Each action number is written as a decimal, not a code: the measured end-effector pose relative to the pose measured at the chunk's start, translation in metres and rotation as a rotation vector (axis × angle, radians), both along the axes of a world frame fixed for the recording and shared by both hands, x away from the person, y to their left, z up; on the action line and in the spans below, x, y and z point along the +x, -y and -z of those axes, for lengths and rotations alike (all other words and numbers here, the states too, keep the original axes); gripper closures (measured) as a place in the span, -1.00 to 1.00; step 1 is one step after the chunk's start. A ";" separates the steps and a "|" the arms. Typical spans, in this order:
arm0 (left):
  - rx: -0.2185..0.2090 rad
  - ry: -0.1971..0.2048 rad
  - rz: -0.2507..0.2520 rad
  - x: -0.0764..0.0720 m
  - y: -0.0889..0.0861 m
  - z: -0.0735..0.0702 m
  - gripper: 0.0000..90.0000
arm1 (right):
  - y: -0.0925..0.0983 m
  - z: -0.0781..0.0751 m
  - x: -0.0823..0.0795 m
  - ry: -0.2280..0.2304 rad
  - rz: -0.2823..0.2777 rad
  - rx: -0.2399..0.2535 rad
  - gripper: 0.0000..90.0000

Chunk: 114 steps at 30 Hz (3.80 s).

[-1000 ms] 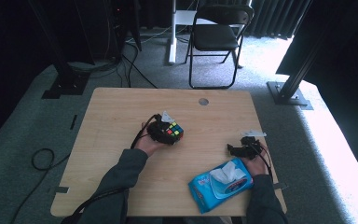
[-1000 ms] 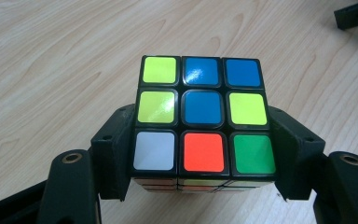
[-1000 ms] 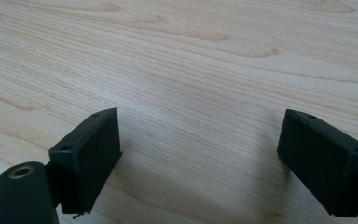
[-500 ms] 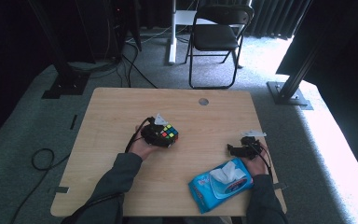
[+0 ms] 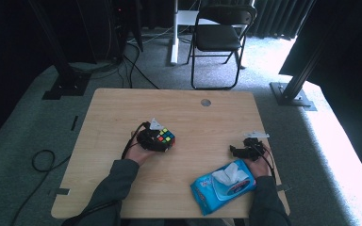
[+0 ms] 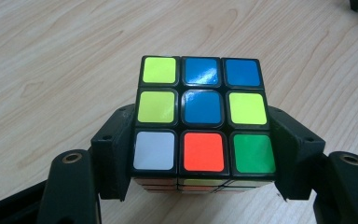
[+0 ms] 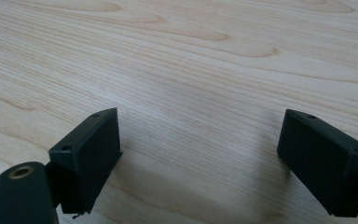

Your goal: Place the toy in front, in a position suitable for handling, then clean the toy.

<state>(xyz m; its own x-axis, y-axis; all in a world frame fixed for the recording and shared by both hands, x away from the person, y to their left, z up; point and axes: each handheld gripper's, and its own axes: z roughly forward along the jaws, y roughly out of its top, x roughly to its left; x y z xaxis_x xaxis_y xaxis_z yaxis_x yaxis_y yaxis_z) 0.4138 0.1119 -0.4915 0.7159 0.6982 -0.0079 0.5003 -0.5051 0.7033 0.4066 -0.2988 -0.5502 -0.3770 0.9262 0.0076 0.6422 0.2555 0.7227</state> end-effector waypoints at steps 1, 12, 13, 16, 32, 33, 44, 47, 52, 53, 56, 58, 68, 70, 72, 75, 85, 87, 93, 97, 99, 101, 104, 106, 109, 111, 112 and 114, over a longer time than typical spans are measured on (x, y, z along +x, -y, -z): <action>0.002 -0.001 0.001 -0.001 -0.001 0.001 -0.24 | 0.000 0.000 0.000 0.000 0.000 0.000 -0.71; 0.009 -0.008 -0.004 -0.006 -0.001 0.010 -0.24 | 0.000 0.000 0.000 0.000 0.000 0.000 -0.71; 0.009 -0.009 -0.003 -0.006 -0.001 0.011 -0.24 | 0.000 0.000 0.000 0.000 0.000 0.000 -0.71; 0.010 -0.009 -0.006 -0.007 0.000 0.013 -0.24 | 0.000 0.000 0.000 0.000 0.000 0.000 -0.71; -0.001 0.013 0.005 -0.013 0.003 0.020 -0.33 | 0.000 0.000 0.000 0.000 0.000 0.000 -0.71; -0.003 0.014 0.004 -0.013 0.003 0.020 -0.36 | 0.000 0.000 0.000 0.000 0.000 0.000 -0.71; -0.058 0.015 -0.018 -0.016 -0.008 0.014 -0.39 | 0.000 0.000 0.000 0.000 0.001 0.000 -0.71; -0.073 0.016 -0.021 -0.017 -0.011 0.011 -0.39 | 0.000 0.000 0.000 0.000 0.001 0.000 -0.71; -0.081 0.025 -0.013 -0.020 -0.013 0.007 -0.38 | 0.000 0.000 0.000 0.001 0.002 0.001 -0.71; -0.081 0.025 -0.013 -0.020 -0.013 0.007 -0.38 | 0.000 0.000 0.000 0.001 0.002 0.001 -0.71; -0.098 0.035 -0.016 -0.024 -0.015 0.004 -0.37 | 0.000 0.000 0.000 0.001 0.002 0.001 -0.71; -0.100 0.030 -0.017 -0.025 -0.016 0.002 -0.30 | 0.000 0.000 0.000 0.001 0.002 0.000 -0.71; -0.138 0.040 -0.014 -0.033 -0.019 -0.007 -0.21 | 0.000 0.000 0.000 0.001 0.002 0.000 -0.71; -0.150 0.026 -0.006 -0.035 -0.019 -0.009 -0.14 | 0.000 0.000 0.000 0.001 0.002 0.001 -0.71; -0.150 0.014 0.007 -0.036 -0.018 -0.010 -0.09 | 0.000 0.000 0.000 0.001 0.002 0.001 -0.71; -0.146 0.010 0.018 -0.037 -0.016 -0.011 -0.06 | 0.000 0.000 0.000 0.001 0.003 0.001 -0.71; -0.183 -0.007 0.041 -0.040 -0.012 -0.016 -0.03 | 0.000 0.000 0.000 0.001 0.002 0.001 -0.71; -0.181 -0.004 0.049 -0.041 -0.010 -0.018 -0.02 | 0.000 0.000 0.000 0.001 0.002 0.001 -0.71; -0.191 -0.001 0.073 -0.043 -0.005 -0.020 -0.02 | 0.000 0.000 0.000 0.001 0.002 0.001 -0.71; -0.190 -0.006 0.090 -0.044 0.001 -0.018 -0.04 | 0.000 0.000 0.000 0.001 0.002 0.001 -0.71; -0.190 -0.005 0.103 -0.046 0.004 -0.019 -0.05 | 0.000 0.000 0.000 0.001 0.002 0.001 -0.71; -0.192 -0.006 0.113 -0.047 0.006 -0.020 -0.05 | 0.000 0.000 0.000 0.000 0.002 0.001 -0.71; -0.196 -0.003 0.119 -0.048 0.008 -0.021 -0.05 | 0.000 0.000 0.000 0.001 0.002 0.001 -0.71; -0.191 0.002 0.118 -0.049 0.009 -0.022 -0.06 | 0.000 0.000 0.000 0.001 0.002 0.001 -0.71; -0.178 0.005 0.118 -0.050 0.011 -0.020 -0.08 | 0.000 0.000 0.000 0.001 0.002 0.001 -0.71; -0.174 0.005 0.128 -0.050 0.013 -0.019 -0.08 | 0.000 0.000 0.000 0.001 0.002 0.001 -0.71; -0.175 0.005 0.133 -0.051 0.014 -0.019 -0.09 | 0.000 0.000 0.000 0.001 0.002 0.001 -0.71; -0.166 0.012 0.142 -0.052 0.017 -0.019 -0.09 | 0.000 0.000 0.000 0.001 0.002 0.001 -0.71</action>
